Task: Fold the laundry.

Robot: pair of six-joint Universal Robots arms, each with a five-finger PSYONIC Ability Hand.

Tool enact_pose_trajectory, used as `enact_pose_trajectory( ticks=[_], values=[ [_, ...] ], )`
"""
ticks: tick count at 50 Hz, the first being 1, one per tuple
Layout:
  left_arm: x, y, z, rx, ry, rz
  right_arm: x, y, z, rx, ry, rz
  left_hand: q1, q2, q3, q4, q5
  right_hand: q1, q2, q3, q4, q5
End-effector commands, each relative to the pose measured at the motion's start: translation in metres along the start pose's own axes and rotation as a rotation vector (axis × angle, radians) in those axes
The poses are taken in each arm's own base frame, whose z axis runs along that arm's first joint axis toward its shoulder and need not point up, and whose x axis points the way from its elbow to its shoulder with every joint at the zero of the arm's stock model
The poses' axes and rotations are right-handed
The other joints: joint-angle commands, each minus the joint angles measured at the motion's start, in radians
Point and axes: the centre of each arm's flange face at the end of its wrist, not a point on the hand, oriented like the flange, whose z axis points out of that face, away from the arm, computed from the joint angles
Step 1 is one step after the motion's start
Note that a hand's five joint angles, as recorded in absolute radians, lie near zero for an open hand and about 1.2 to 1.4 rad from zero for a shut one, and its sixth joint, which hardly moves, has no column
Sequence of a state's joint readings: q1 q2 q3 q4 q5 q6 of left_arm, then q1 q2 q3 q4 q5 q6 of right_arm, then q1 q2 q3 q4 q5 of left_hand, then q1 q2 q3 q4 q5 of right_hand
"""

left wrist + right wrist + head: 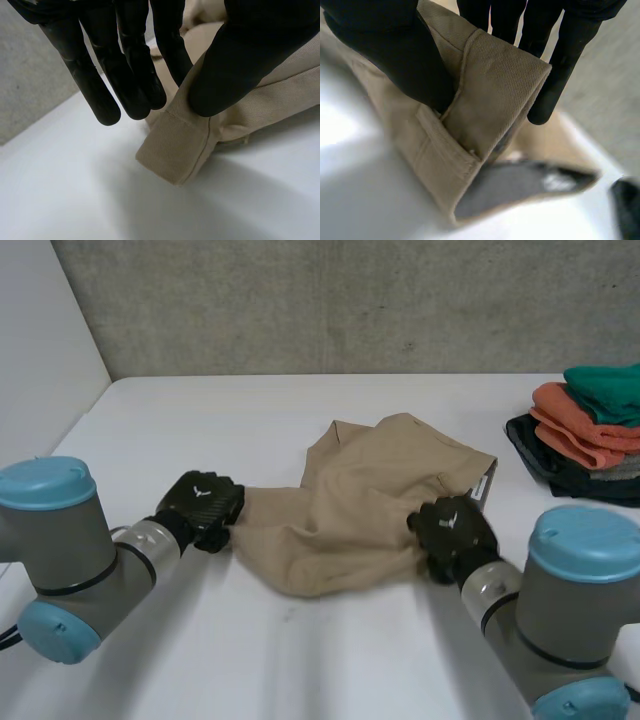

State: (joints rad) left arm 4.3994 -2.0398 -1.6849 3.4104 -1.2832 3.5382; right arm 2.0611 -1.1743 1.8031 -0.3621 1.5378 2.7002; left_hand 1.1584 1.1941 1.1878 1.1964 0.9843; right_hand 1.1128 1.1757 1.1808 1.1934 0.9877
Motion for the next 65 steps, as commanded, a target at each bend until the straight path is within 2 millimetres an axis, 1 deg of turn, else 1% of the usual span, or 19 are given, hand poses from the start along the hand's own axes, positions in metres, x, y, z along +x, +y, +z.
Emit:
enact_pose_trajectory(
  ticks=[1, 6, 7, 11, 17, 21, 25, 30, 33, 37, 39, 43, 46, 51, 53, 56, 60, 64, 65],
  values=[
    [-0.018, -0.075, -0.033, 0.195, -0.126, 0.056, 0.032, -0.069, -0.018, 0.203, 0.094, -0.017, 0.238, 0.202, 0.209, 0.200, 0.237, 0.283, 0.221, 0.215, 0.203, 0.234],
    [-0.039, -0.142, -0.072, 0.389, -0.255, 0.078, 0.063, -0.133, -0.041, 0.272, 0.128, -0.015, 0.238, 0.202, 0.209, 0.200, 0.237, 0.283, 0.221, 0.215, 0.203, 0.234],
    [-0.045, -0.164, -0.089, 0.452, -0.295, 0.077, 0.067, -0.143, -0.046, 0.281, 0.130, -0.016, 0.238, 0.202, 0.209, 0.200, 0.237, 0.283, 0.221, 0.215, 0.203, 0.234],
    [-0.049, -0.204, -0.129, 0.561, -0.338, 0.081, 0.088, -0.186, -0.066, 0.332, 0.158, -0.018, 0.238, 0.202, 0.209, 0.200, 0.237, 0.283, 0.221, 0.215, 0.203, 0.234],
    [-0.049, -0.219, -0.153, 0.579, -0.342, 0.082, 0.106, -0.224, -0.084, 0.393, 0.190, -0.027, 0.238, 0.202, 0.209, 0.200, 0.237, 0.283, 0.221, 0.215, 0.203, 0.234],
    [-0.047, -0.212, -0.146, 0.529, -0.325, 0.074, 0.108, -0.222, -0.074, 0.360, 0.182, -0.027, 0.238, 0.202, 0.209, 0.200, 0.237, 0.283, 0.221, 0.215, 0.203, 0.234],
    [-0.042, -0.181, -0.110, 0.399, -0.269, 0.051, 0.106, -0.192, -0.040, 0.240, 0.155, -0.018, 0.238, 0.202, 0.209, 0.200, 0.237, 0.283, 0.221, 0.215, 0.203, 0.234],
    [-0.040, -0.136, -0.050, 0.251, -0.216, 0.024, 0.086, -0.146, 0.007, 0.110, 0.087, 0.004, 0.238, 0.202, 0.209, 0.200, 0.237, 0.283, 0.221, 0.215, 0.203, 0.234],
    [-0.049, -0.137, -0.024, 0.282, -0.241, 0.029, 0.084, -0.138, 0.032, 0.135, 0.101, 0.013, 0.238, 0.202, 0.209, 0.200, 0.237, 0.283, 0.221, 0.215, 0.203, 0.234],
    [-0.067, -0.160, 0.006, 0.411, -0.318, 0.044, 0.096, -0.159, 0.059, 0.339, 0.208, 0.044, 0.238, 0.202, 0.209, 0.200, 0.237, 0.283, 0.221, 0.215, 0.203, 0.234],
    [-0.082, -0.194, 0.008, 0.568, -0.375, 0.060, 0.105, -0.172, 0.066, 0.446, 0.266, 0.062, 0.238, 0.202, 0.209, 0.200, 0.237, 0.283, 0.221, 0.215, 0.203, 0.234],
    [-0.103, -0.249, -0.006, 0.856, -0.491, 0.106, 0.129, -0.218, 0.064, 0.767, 0.423, 0.075, 0.238, 0.202, 0.209, 0.200, 0.237, 0.283, 0.221, 0.215, 0.203, 0.234],
    [-0.109, -0.273, -0.016, 1.015, -0.563, 0.118, 0.144, -0.249, 0.050, 0.975, 0.505, 0.077, 0.238, 0.202, 0.209, 0.200, 0.237, 0.283, 0.221, 0.215, 0.203, 0.234],
    [-0.111, -0.301, -0.051, 1.131, -0.626, 0.110, 0.148, -0.274, 0.037, 1.122, 0.530, 0.060, 0.238, 0.202, 0.209, 0.200, 0.237, 0.283, 0.221, 0.215, 0.203, 0.234],
    [-0.111, -0.302, -0.058, 1.125, -0.632, 0.105, 0.145, -0.276, 0.038, 1.123, 0.507, 0.052, 0.238, 0.202, 0.209, 0.200, 0.237, 0.283, 0.221, 0.215, 0.203, 0.234],
    [-0.103, -0.283, -0.058, 1.045, -0.606, 0.096, 0.139, -0.269, 0.045, 1.079, 0.469, 0.046, 0.238, 0.202, 0.209, 0.200, 0.237, 0.283, 0.221, 0.215, 0.203, 0.234],
    [-0.090, -0.255, -0.060, 0.934, -0.566, 0.085, 0.125, -0.240, 0.065, 0.931, 0.374, 0.039, 0.238, 0.202, 0.209, 0.200, 0.237, 0.283, 0.221, 0.215, 0.203, 0.234],
    [-0.070, -0.202, -0.054, 0.754, -0.500, 0.071, 0.101, -0.192, 0.087, 0.734, 0.262, 0.036, 0.238, 0.202, 0.209, 0.200, 0.237, 0.283, 0.221, 0.215, 0.203, 0.234],
    [-0.061, -0.177, -0.049, 0.679, -0.469, 0.064, 0.090, -0.170, 0.094, 0.659, 0.220, 0.034, 0.238, 0.202, 0.209, 0.200, 0.237, 0.283, 0.221, 0.215, 0.203, 0.234]
  ],
)
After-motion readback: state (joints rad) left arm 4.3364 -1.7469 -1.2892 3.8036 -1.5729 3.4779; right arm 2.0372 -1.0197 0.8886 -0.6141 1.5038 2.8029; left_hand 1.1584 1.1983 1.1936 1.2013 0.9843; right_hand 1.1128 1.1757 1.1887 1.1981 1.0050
